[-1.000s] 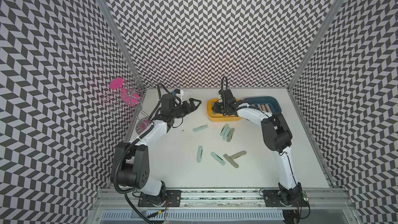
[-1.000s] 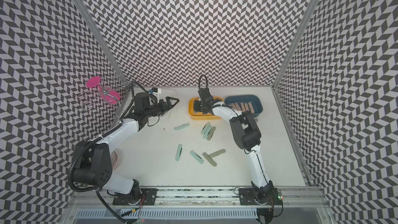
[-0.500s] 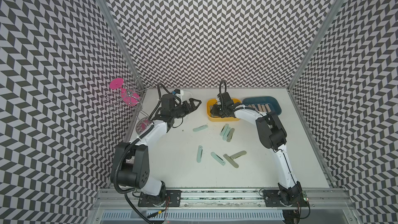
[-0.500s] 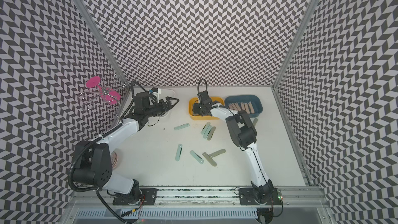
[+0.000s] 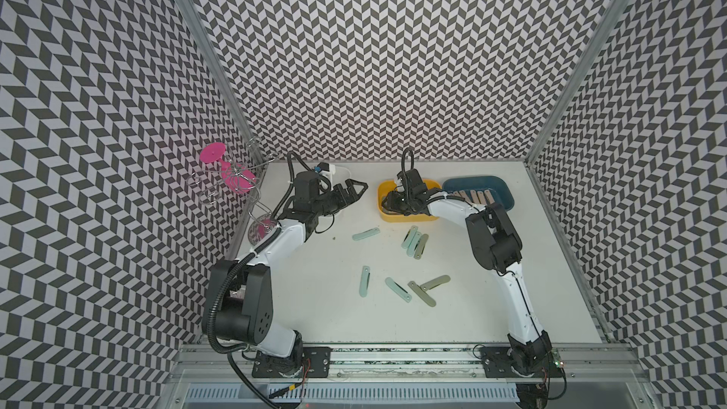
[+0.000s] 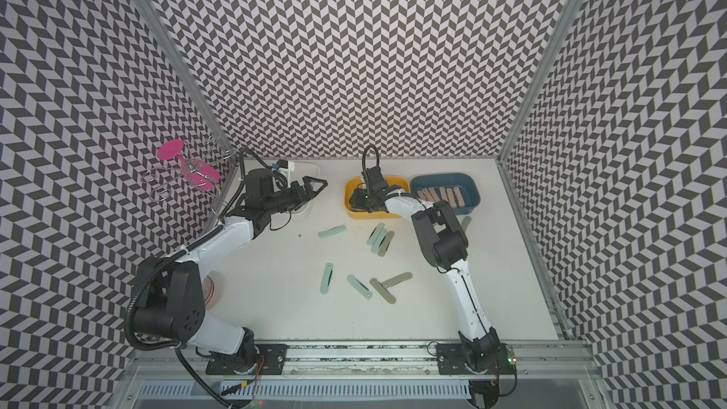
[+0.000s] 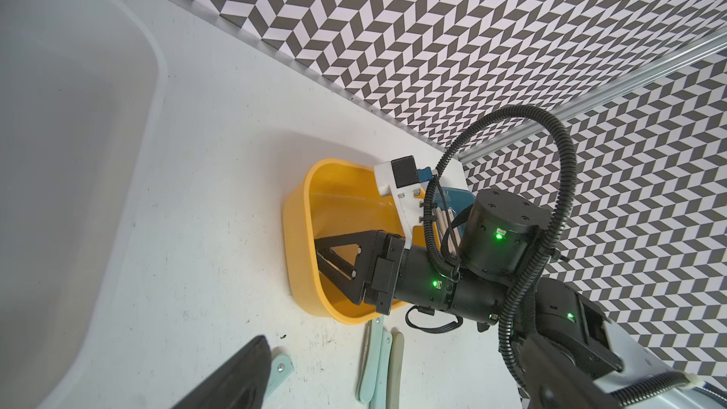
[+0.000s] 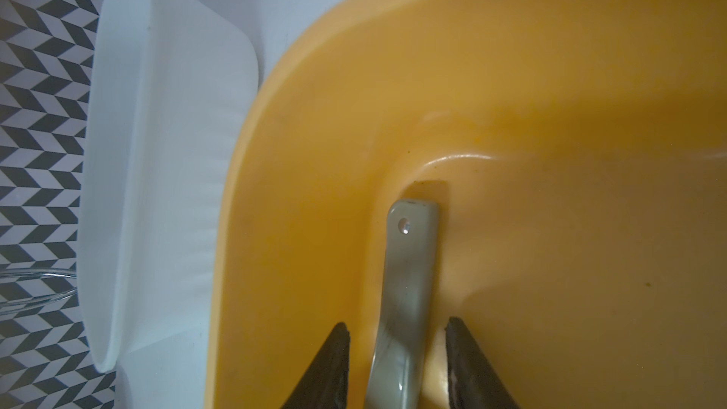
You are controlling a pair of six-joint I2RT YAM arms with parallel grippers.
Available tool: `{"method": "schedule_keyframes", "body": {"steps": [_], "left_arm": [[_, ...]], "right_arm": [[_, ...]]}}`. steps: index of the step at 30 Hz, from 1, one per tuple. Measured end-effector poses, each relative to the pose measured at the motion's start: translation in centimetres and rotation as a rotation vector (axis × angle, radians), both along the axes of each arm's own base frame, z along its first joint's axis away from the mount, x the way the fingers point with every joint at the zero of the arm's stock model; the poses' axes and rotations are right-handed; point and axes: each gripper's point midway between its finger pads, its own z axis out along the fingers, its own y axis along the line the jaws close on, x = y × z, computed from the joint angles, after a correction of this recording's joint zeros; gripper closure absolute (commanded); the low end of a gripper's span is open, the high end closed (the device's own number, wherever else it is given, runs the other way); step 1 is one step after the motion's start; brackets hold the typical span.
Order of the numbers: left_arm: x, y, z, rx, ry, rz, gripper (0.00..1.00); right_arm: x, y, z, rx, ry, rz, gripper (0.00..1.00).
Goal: Place the fruit knives into the storage box by color
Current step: Place the fruit knife in the storage box.
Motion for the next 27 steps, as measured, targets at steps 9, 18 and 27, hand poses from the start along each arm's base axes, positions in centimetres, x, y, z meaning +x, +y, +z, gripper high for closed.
{"method": "schedule_keyframes", "body": {"steps": [9, 18, 27], "left_arm": [[-0.4, -0.5, -0.1, 0.004, 0.009, -0.012, 0.00], [-2.1, -2.9, 1.1, 0.036, -0.029, -0.057, 0.00], [-6.4, -8.0, -1.0, 0.084, -0.014, -0.176, 0.00]], "right_arm": [[0.8, -3.6, 7.0, 0.050, -0.074, -0.050, 0.57], [-2.6, -10.7, 16.2, 0.113, -0.220, -0.137, 0.54], [-9.4, -24.1, 10.5, 0.008, -0.131, -0.407, 0.44]]}}
